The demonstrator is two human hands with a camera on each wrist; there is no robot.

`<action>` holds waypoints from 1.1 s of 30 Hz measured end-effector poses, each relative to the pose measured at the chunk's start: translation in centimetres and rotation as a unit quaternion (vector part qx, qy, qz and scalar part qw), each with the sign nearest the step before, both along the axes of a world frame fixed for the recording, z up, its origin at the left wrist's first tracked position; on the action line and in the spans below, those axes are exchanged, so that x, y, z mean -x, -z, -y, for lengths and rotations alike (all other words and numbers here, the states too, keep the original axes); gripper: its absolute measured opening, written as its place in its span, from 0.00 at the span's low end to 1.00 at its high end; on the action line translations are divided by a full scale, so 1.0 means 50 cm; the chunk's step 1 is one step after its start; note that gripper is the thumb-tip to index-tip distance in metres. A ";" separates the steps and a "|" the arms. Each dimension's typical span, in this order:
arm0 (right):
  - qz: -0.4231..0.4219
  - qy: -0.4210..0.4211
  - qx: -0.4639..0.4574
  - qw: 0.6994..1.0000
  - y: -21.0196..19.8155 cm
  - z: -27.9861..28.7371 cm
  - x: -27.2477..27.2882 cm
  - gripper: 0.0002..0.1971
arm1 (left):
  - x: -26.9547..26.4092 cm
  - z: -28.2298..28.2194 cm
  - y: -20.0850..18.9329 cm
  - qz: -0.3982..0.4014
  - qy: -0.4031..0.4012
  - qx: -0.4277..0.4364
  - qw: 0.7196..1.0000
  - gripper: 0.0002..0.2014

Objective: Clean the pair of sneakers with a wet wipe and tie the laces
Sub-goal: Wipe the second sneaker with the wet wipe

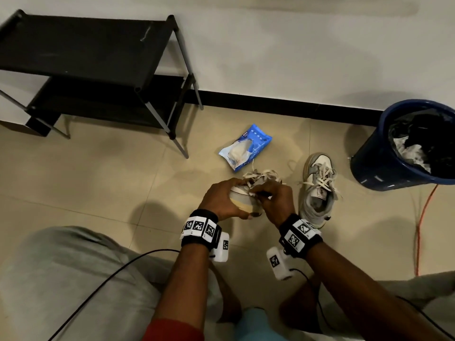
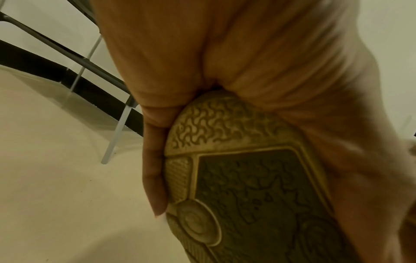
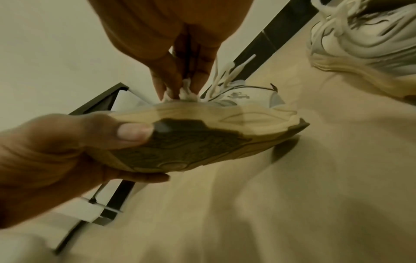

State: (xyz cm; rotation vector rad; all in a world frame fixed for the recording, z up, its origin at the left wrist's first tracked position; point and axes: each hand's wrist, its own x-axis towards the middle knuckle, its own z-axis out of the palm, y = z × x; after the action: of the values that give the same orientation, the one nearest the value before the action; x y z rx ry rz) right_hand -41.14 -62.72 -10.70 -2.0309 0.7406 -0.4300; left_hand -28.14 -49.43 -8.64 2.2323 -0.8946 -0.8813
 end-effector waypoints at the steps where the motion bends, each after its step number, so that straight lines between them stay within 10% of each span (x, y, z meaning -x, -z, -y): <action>1: -0.014 -0.011 0.009 1.000 0.000 0.006 0.003 0.10 | 0.000 -0.002 0.001 0.001 0.001 0.001 1.000 0.48; 5: -0.121 0.056 0.023 0.991 0.017 0.074 -0.003 0.09 | 0.004 0.005 -0.003 0.003 -0.005 0.000 1.000 0.46; 14: 0.117 0.081 -0.207 0.968 -0.078 -0.028 -0.002 0.08 | -0.001 0.016 -0.014 -0.023 -0.069 0.018 0.997 0.44; 19: 0.077 0.062 -0.008 0.995 -0.040 -0.026 0.005 0.13 | -0.005 0.016 -0.015 -0.041 -0.084 0.001 0.996 0.50; 23: 0.004 0.158 -0.039 0.987 0.021 0.026 0.024 0.17 | -0.006 0.022 -0.017 -0.064 -0.096 -0.002 0.993 0.53; 29: 0.108 -0.045 0.120 0.986 -0.074 -0.052 -0.005 0.14 | -0.009 0.037 -0.021 -0.083 -0.108 -0.012 0.991 0.46; 33: 0.046 0.033 0.131 0.990 0.008 0.013 0.016 0.14 | -0.011 0.019 -0.025 -0.128 -0.145 -0.001 0.981 0.45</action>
State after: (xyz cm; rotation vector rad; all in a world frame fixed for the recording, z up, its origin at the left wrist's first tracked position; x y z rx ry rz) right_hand -41.95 -63.36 -11.07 -2.2166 0.7263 -0.6852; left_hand -27.58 -50.39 -7.38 2.1194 -0.4380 -0.9980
